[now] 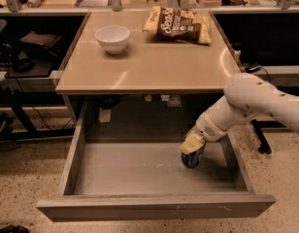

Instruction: Pick pepsi can from top drawer and place on counter

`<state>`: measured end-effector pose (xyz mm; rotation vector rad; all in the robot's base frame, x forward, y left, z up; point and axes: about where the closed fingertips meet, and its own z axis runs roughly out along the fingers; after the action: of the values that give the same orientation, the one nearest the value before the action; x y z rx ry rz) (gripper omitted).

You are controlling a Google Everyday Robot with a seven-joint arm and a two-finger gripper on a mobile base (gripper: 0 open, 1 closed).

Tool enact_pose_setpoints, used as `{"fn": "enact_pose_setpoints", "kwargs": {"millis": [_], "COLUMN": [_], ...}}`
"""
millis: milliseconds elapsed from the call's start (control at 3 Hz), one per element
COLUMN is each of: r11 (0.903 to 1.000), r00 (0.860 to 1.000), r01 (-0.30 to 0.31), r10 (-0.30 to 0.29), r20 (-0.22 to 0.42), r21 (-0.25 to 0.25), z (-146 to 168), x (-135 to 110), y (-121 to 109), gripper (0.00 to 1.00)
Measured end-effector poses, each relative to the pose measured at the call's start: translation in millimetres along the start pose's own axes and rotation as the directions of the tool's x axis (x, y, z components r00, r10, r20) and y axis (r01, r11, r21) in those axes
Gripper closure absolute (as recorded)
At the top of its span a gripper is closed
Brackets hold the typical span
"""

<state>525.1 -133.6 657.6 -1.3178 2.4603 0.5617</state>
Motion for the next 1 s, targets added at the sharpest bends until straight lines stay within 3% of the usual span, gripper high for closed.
{"fn": "enact_pose_setpoints", "kwargs": {"millis": [333, 667, 1000], "r11": [0.9976, 0.9781, 0.9735], "r00": [1.000, 0.998, 0.998], "r01": [-0.012, -0.048, -0.034], "r10": [0.011, 0.038, 0.019], "r20": [0.015, 0.053, 0.068], "r21": [0.068, 0.202, 0.226], "z": [-48, -156, -177], "x": [-5, -18, -30], "y": [-4, -3, 0], "gripper": [1.00, 1.00, 1.00]}}
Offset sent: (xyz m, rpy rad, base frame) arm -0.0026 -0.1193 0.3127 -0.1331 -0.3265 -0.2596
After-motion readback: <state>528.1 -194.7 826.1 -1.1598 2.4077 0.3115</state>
